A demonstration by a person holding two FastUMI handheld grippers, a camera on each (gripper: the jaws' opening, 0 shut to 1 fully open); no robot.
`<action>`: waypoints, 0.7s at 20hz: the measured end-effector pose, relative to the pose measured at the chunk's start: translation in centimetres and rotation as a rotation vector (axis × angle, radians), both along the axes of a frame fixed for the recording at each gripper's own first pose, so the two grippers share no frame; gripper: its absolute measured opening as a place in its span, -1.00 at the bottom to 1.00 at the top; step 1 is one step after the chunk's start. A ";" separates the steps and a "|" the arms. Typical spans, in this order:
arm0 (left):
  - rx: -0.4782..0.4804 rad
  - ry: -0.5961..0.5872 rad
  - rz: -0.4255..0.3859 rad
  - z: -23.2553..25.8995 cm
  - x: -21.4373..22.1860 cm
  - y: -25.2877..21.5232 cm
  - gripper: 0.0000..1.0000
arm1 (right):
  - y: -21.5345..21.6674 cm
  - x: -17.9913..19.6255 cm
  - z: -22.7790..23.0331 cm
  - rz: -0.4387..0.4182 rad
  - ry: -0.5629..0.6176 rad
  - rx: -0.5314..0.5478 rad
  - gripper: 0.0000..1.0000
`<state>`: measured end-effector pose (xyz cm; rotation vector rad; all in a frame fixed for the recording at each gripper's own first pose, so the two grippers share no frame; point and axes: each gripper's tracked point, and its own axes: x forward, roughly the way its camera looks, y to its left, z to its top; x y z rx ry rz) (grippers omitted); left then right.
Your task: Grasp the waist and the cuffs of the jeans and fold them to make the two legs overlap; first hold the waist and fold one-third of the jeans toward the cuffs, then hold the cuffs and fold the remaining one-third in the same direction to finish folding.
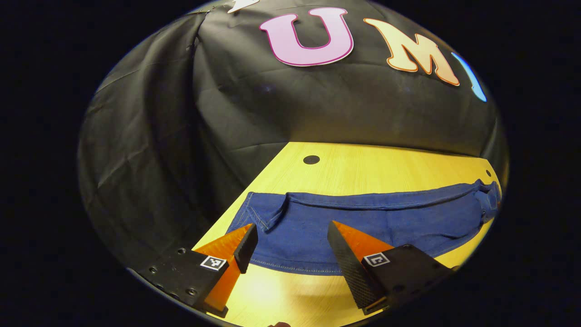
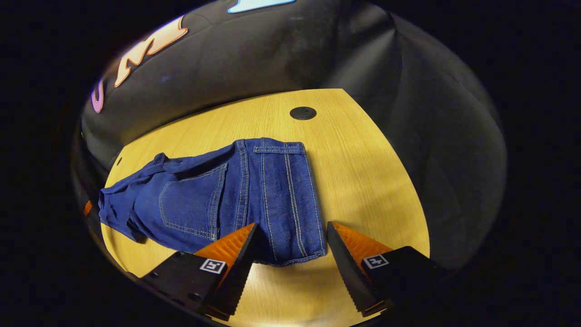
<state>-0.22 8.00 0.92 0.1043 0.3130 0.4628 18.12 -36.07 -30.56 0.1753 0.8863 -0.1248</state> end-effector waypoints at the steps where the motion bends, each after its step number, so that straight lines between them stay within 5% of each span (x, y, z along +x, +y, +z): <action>1: 0.001 -0.001 -0.004 0.0 -0.1 -0.3 0.88 | 0.1 -0.3 -0.1 0.005 -0.006 0.010 0.69; 4: 0.005 -0.006 -0.007 0.0 -0.6 -1.1 0.86 | 0.5 -0.3 -0.1 -0.032 -0.031 0.007 0.55; 8: 0.003 -0.010 -0.023 -0.2 -1.3 -2.5 0.86 | 1.5 0.1 0.2 -0.014 -0.077 -0.073 -0.20; 11: -0.006 -0.015 -0.035 -0.2 -1.6 -3.5 0.86 | 1.8 0.0 0.5 -0.015 -0.093 -0.129 -0.40; 14: -0.013 -0.033 -0.061 0.1 -1.8 -4.4 0.85 | 1.8 0.2 0.4 -0.055 -0.084 -0.056 -0.63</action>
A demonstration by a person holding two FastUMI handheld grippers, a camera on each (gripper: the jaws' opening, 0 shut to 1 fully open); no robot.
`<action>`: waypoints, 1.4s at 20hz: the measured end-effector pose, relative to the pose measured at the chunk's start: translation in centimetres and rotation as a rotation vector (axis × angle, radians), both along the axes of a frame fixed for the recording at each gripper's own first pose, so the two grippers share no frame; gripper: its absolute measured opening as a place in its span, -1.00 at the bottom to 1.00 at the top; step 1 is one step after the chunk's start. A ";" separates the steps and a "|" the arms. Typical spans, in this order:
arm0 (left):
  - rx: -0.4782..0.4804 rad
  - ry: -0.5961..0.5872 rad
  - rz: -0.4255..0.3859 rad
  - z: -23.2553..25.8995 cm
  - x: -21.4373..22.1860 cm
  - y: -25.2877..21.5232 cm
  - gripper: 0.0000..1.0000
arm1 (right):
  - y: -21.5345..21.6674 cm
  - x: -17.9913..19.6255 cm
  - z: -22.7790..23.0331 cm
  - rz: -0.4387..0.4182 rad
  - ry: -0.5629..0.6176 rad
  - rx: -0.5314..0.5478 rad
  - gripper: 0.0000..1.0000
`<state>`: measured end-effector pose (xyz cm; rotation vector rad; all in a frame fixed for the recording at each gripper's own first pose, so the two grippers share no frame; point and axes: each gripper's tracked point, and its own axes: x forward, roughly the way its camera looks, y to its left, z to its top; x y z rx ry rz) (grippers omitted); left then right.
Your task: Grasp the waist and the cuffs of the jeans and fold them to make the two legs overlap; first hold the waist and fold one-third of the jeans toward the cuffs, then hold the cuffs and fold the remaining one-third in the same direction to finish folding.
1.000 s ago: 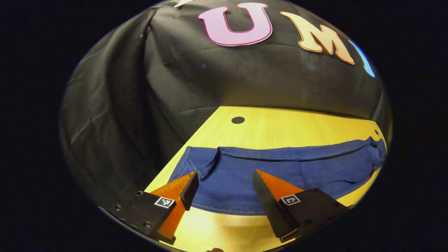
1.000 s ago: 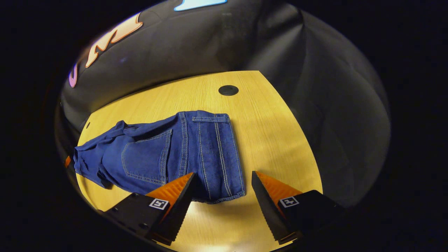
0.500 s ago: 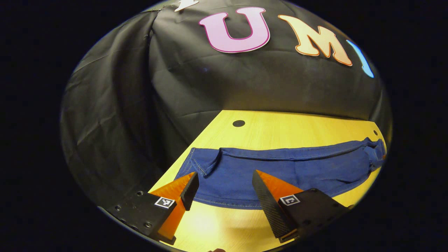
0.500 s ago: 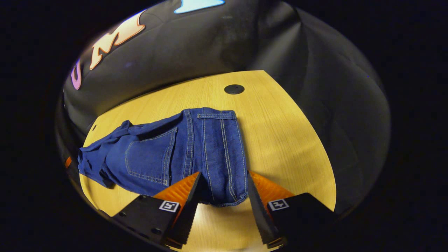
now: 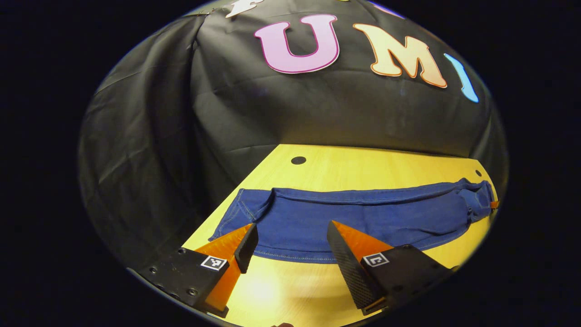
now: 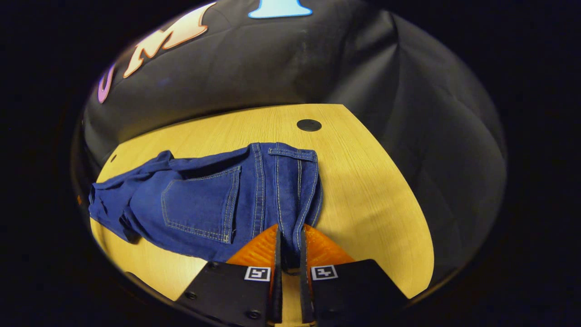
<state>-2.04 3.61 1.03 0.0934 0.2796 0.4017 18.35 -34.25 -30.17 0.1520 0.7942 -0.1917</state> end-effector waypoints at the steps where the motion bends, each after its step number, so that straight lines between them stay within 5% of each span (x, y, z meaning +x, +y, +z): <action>1: 0.002 -0.004 -0.007 0.1 -0.1 -0.1 0.86 | -0.1 0.0 0.3 -0.032 -0.003 0.032 -0.77; 3: 0.002 -0.003 -0.030 0.3 -0.2 -0.3 0.86 | -0.1 0.0 0.7 -0.066 -0.003 0.045 -0.94; 8: 0.009 0.005 -0.068 0.4 -0.1 1.3 0.86 | -0.1 0.2 3.1 -0.092 -0.029 -0.085 -0.98; 14: -0.004 0.037 -0.140 -0.3 1.4 4.2 0.85 | 4.6 -0.5 12.5 -0.136 -0.179 -0.058 -0.94; 22: 0.016 0.049 -0.226 -0.8 3.5 8.5 0.87 | 19.8 0.5 23.1 0.091 -0.360 -0.124 -0.95; 28: -0.031 0.047 -0.218 -2.1 3.8 11.2 0.86 | 32.3 2.4 22.7 0.260 -0.387 -0.087 -0.91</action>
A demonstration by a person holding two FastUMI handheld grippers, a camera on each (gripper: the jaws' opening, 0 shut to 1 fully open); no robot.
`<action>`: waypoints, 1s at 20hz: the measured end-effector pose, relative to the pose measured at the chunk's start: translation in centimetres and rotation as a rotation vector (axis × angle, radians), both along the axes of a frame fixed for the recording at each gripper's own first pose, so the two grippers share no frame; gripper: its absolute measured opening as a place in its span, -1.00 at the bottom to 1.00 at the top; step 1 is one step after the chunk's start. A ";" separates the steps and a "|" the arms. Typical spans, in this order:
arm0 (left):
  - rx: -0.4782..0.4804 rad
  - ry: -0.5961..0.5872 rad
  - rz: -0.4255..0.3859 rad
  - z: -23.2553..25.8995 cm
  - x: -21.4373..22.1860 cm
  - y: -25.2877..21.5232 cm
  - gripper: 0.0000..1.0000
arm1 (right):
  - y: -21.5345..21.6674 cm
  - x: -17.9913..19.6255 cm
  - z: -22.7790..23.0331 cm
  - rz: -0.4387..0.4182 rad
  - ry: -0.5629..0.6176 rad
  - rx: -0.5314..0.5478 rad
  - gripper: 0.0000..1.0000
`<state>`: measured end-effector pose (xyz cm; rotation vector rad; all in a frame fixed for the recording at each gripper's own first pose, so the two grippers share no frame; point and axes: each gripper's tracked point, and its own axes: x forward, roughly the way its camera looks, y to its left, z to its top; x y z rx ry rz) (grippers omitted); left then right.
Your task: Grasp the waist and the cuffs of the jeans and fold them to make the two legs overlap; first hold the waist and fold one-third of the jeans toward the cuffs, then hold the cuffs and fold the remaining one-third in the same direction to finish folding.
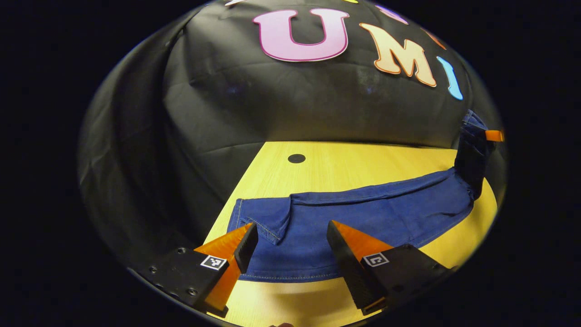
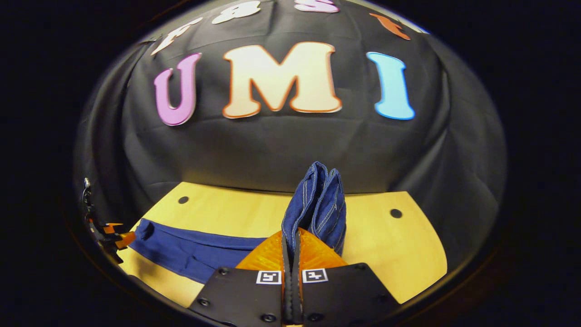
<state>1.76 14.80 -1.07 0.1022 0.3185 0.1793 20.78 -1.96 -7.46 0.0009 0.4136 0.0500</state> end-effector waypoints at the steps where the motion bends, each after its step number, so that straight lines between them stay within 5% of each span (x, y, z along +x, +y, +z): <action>1: -0.008 0.004 0.009 -0.4 0.0 0.5 0.86 | 2.0 -0.1 -1.0 0.029 0.011 0.002 -0.95; 10: -0.055 0.009 0.051 -2.1 -1.2 2.6 0.87 | 19.3 -0.4 -13.8 0.280 0.221 0.047 -0.95; 16: -0.080 -0.017 0.091 -2.3 -2.2 4.2 0.87 | 18.9 0.3 -18.8 0.308 0.310 -0.023 -0.95; 20: -0.101 0.002 0.142 -3.6 -3.3 5.7 0.87 | 18.7 0.5 -19.2 0.334 0.251 -0.216 -0.96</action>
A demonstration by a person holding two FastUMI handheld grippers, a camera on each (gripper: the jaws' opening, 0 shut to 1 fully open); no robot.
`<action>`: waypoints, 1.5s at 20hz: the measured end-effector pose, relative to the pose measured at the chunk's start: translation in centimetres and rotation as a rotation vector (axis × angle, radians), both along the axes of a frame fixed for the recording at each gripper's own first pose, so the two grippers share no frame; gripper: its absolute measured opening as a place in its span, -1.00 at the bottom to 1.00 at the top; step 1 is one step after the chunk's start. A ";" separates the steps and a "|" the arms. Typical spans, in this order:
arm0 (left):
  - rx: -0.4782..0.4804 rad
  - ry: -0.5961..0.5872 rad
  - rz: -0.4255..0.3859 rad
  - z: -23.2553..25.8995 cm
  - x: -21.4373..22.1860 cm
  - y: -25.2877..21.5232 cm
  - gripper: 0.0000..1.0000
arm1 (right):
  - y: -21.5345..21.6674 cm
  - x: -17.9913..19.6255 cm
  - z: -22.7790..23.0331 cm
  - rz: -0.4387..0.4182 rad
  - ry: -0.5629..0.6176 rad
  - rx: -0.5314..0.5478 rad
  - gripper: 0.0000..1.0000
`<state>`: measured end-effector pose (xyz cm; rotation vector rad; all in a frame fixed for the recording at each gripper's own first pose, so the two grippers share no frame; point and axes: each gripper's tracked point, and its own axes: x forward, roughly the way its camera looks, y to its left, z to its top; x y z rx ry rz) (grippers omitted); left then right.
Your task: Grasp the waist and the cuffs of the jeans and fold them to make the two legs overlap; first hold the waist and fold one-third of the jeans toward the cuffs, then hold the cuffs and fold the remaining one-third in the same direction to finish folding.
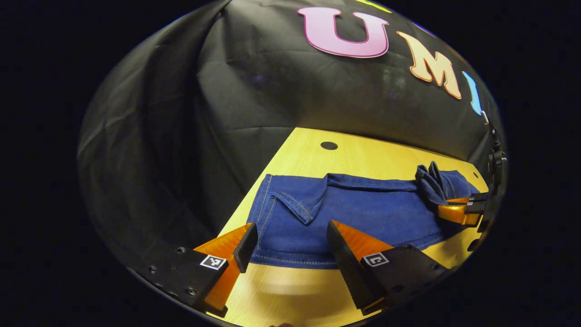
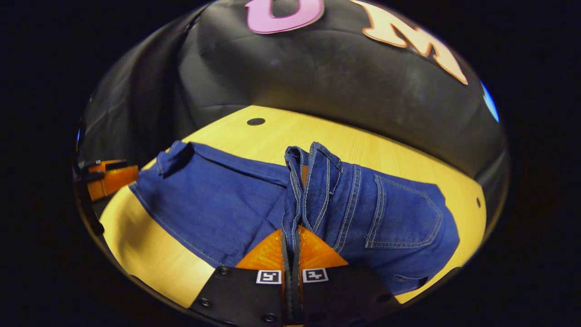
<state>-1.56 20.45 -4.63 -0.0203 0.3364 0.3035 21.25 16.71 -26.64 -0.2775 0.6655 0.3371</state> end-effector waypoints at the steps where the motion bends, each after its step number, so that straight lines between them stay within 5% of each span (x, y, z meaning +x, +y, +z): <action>1: -0.005 0.006 0.009 -0.3 -0.4 0.3 0.87 | -0.1 -0.1 -0.1 0.011 -0.010 -0.046 -0.94; 8: -0.038 0.072 -0.001 -3.3 -2.7 -0.4 0.80 | -1.0 0.3 -1.0 0.044 -0.014 -0.176 -0.94; 10: -0.057 0.081 0.000 -4.0 -2.9 -1.0 0.80 | -0.8 0.4 -0.9 0.048 -0.010 -0.139 -0.58; 11: -0.061 0.085 0.004 -4.2 -2.9 -1.0 0.81 | -0.2 -0.3 -1.0 0.072 0.015 -0.082 -0.61; 12: -0.066 0.088 0.006 -4.5 -3.1 -1.2 0.81 | 0.6 -0.6 -0.8 0.082 0.040 -0.018 -0.36; 15: -0.074 0.094 0.015 -5.0 -3.6 -1.2 0.81 | 1.4 -1.1 1.4 0.086 0.010 0.059 1.00; 20: -0.110 0.104 0.035 -5.9 -3.7 -1.0 0.82 | -1.7 -1.4 6.7 0.043 -0.074 0.071 0.99; 27: -0.087 0.097 0.046 -6.2 -3.5 -1.3 0.79 | -11.5 -2.3 13.1 -0.168 -0.143 0.087 0.98; 30: -0.097 0.084 0.049 -6.0 -3.3 -1.7 0.54 | -14.3 -3.1 13.4 -0.235 -0.123 0.104 0.98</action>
